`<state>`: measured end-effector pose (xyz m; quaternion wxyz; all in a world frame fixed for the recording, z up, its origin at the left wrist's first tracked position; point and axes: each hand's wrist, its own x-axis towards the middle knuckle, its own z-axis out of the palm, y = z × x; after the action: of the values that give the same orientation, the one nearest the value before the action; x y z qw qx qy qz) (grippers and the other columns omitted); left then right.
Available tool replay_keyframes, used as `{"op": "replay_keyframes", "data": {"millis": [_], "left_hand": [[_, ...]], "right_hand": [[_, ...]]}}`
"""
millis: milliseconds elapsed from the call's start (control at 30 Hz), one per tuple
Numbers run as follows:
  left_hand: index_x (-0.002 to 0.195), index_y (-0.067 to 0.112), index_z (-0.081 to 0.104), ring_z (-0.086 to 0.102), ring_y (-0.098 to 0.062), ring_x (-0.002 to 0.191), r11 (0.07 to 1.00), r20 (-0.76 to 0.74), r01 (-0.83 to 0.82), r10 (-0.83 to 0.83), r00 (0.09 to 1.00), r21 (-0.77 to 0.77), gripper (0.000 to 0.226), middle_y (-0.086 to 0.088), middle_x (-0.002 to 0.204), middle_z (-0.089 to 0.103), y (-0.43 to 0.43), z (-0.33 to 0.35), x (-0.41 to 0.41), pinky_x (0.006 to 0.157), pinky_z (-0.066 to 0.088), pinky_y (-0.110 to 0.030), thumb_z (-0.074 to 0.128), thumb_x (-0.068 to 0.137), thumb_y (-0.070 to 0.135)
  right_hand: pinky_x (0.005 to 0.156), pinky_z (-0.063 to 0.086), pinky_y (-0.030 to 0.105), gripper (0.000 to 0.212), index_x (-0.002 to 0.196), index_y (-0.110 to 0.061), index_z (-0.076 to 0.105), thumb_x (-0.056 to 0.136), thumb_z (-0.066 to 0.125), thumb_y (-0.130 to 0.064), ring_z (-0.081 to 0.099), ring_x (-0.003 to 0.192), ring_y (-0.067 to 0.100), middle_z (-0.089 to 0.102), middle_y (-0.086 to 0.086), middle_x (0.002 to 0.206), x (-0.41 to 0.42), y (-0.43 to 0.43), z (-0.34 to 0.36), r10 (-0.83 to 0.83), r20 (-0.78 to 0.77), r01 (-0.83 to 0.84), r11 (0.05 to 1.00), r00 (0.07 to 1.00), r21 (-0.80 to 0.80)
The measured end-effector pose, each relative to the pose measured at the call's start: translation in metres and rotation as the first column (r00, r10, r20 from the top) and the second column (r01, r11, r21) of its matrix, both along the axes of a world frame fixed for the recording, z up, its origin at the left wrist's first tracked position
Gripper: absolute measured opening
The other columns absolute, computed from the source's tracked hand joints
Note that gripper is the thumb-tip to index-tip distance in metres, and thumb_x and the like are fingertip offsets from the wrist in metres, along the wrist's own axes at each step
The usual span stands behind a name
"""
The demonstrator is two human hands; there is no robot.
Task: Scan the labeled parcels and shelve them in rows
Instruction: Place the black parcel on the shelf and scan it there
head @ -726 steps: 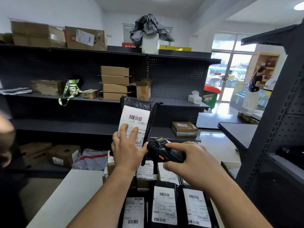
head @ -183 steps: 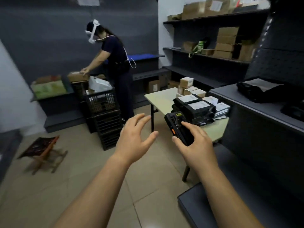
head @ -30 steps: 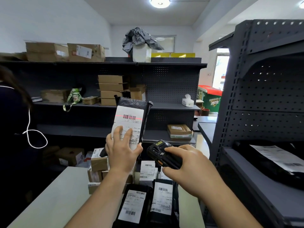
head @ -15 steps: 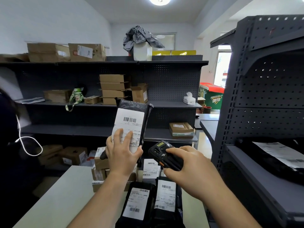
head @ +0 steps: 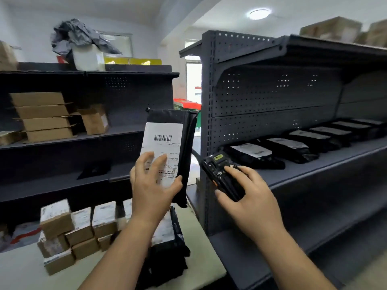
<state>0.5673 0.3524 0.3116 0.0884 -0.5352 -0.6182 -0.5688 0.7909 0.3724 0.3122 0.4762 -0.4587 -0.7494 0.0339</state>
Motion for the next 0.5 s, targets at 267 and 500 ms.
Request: {"op": "replay_keyframes", "data": {"millis": [267, 500], "left_hand": [[0.126, 0.024, 0.063, 0.033, -0.011, 0.126, 0.935, -0.018, 0.353, -0.354, 0.935, -0.031, 0.059, 0.008, 0.139, 0.038, 0.016, -0.004, 0.169, 0.105, 0.025, -0.015, 0.084, 0.071, 0.030], [0.123, 0.025, 0.064, 0.037, -0.016, 0.127, 0.809, -0.014, 0.588, -0.588, 0.809, -0.023, 0.056, 0.012, 0.136, 0.038, 0.057, -0.012, 0.366, 0.102, 0.029, -0.018, 0.084, 0.071, 0.029]], "right_hand": [[0.099, 0.049, 0.040, 0.057, 0.128, -0.037, 0.062, 0.073, 0.077, -0.044, 0.054, 0.122, 0.015, 0.054, -0.009, 0.133, 0.163, -0.042, -0.010, -0.313, -0.150, 0.303, 0.949, 0.938, -0.085], [0.094, 0.051, 0.039, 0.055, 0.126, -0.035, 0.064, 0.074, 0.079, -0.041, 0.057, 0.116, 0.016, 0.058, -0.007, 0.128, 0.346, -0.043, -0.029, -0.515, -0.182, 0.499, 0.857, 0.838, -0.126]]}}
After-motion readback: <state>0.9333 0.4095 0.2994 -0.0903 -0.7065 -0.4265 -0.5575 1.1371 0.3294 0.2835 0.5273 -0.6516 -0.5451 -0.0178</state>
